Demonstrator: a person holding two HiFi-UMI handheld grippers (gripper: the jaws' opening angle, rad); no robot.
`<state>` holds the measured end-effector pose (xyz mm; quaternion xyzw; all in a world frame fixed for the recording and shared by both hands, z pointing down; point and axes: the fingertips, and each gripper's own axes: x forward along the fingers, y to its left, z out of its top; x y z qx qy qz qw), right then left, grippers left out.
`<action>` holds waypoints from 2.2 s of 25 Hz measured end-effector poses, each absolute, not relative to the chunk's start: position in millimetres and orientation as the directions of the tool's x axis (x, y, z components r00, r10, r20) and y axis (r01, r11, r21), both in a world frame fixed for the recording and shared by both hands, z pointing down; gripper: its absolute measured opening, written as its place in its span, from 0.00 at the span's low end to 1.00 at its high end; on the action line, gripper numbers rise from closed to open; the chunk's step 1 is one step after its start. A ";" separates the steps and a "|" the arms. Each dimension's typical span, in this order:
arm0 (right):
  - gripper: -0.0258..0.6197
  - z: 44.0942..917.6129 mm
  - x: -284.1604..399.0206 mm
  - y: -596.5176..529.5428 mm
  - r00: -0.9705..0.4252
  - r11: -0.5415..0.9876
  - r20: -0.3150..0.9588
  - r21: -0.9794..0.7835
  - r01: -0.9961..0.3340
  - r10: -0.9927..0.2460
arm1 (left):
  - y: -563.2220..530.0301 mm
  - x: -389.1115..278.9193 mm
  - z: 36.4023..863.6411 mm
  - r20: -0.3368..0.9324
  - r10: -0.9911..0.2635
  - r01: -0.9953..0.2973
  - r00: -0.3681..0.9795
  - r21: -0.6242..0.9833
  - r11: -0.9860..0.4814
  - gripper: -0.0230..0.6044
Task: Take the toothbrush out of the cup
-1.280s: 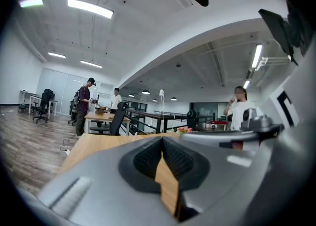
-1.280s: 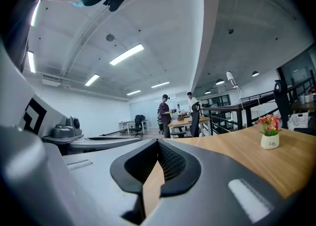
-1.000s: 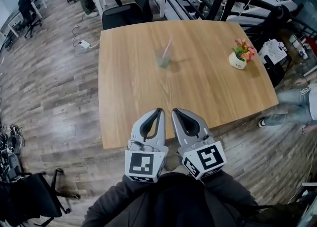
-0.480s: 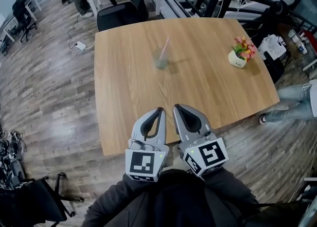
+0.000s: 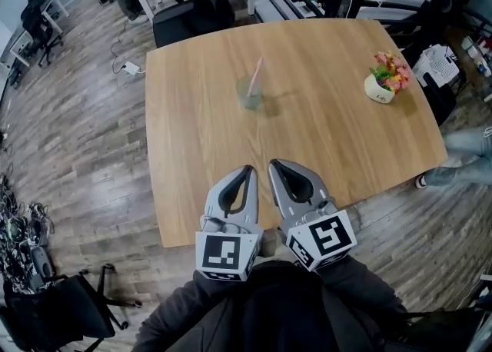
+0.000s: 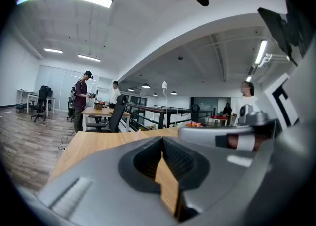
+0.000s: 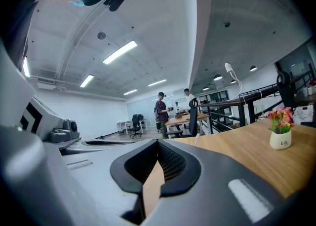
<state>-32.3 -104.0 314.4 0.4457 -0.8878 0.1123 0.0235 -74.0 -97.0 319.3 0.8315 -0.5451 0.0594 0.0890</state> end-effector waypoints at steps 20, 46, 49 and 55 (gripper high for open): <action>0.04 322.4 25.2 -217.5 -0.699 0.653 0.103 -0.279 -0.703 -0.708 | -201.3 -21.1 322.7 0.281 -0.930 -0.969 0.238 0.003 -0.248 0.05; 0.04 388.3 -17.3 -308.5 -0.686 0.622 0.261 -0.290 -0.727 -0.679 | -280.9 -68.3 383.0 0.345 -0.910 -0.973 0.231 0.088 -0.213 0.05; 0.04 397.0 -22.0 -322.8 -0.683 0.619 0.276 -0.290 -0.730 -0.676 | -292.2 -74.8 391.0 0.350 -0.909 -0.974 0.224 0.101 -0.202 0.05; 0.04 413.0 -30.3 -349.4 -0.670 0.609 0.300 -0.280 -0.742 -0.679 | -312.8 -83.2 406.8 0.361 -0.904 -0.973 0.228 0.105 -0.204 0.05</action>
